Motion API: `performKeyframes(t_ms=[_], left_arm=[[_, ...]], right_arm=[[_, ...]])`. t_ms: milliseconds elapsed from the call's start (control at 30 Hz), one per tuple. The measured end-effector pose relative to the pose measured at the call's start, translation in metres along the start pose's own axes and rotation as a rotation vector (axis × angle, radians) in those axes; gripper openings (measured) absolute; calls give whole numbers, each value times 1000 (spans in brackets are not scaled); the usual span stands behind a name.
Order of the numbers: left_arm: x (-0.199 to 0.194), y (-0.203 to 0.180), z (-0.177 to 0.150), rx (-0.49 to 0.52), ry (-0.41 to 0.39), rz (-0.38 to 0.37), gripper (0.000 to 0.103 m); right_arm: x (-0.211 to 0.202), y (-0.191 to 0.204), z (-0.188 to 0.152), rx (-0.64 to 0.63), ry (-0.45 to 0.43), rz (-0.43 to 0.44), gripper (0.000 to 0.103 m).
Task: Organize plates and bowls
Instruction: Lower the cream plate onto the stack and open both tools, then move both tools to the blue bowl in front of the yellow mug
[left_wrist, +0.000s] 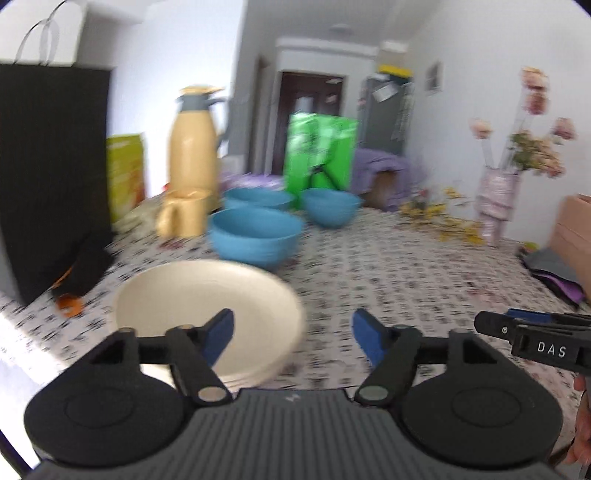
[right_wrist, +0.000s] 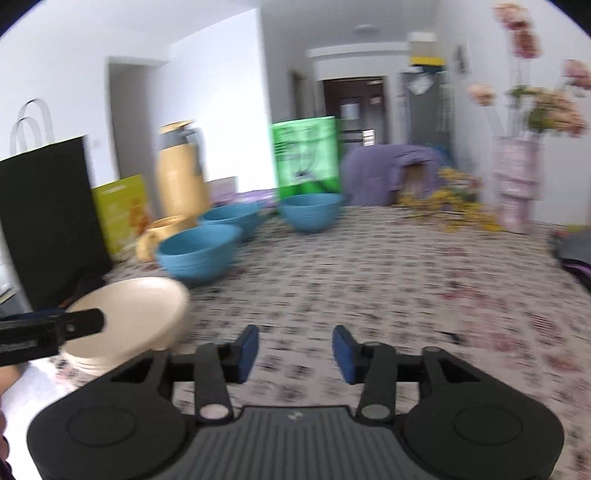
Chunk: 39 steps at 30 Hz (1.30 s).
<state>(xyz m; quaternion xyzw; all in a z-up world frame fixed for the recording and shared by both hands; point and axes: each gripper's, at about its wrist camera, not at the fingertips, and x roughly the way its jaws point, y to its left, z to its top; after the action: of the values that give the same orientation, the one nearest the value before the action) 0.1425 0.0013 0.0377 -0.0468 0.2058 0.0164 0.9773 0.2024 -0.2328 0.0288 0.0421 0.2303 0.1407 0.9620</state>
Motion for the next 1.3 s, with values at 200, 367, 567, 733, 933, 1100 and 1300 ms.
performKeyframes(t_ms=[200,367,567,733,933,1100,1300], left_arm=[[-11,-32,-13,85,-71,-99,96],[-28,-37,-22,128,-154,-99,103],[-43,-25,-39,120,-172,-78,103],[-54,-7,-49,113,-162,-33,103],[-62,7,-44,82,-182,-4,103],[-53,14,-37,75,-151,-4,103],[-29,30,-14,30,-105,-1,103]], right_arm=[[-38,-40,-19,23,-149,-163,93],[-56,-40,-29,-12,-221,-171,95],[-78,-24,-54,-56,-232,-142,100],[-85,-16,-74,-59,-236,-129,103],[-83,-11,-66,-47,-244,-106,103],[-73,-4,-59,-58,-235,-88,103],[-46,5,-33,-59,-206,-38,103]])
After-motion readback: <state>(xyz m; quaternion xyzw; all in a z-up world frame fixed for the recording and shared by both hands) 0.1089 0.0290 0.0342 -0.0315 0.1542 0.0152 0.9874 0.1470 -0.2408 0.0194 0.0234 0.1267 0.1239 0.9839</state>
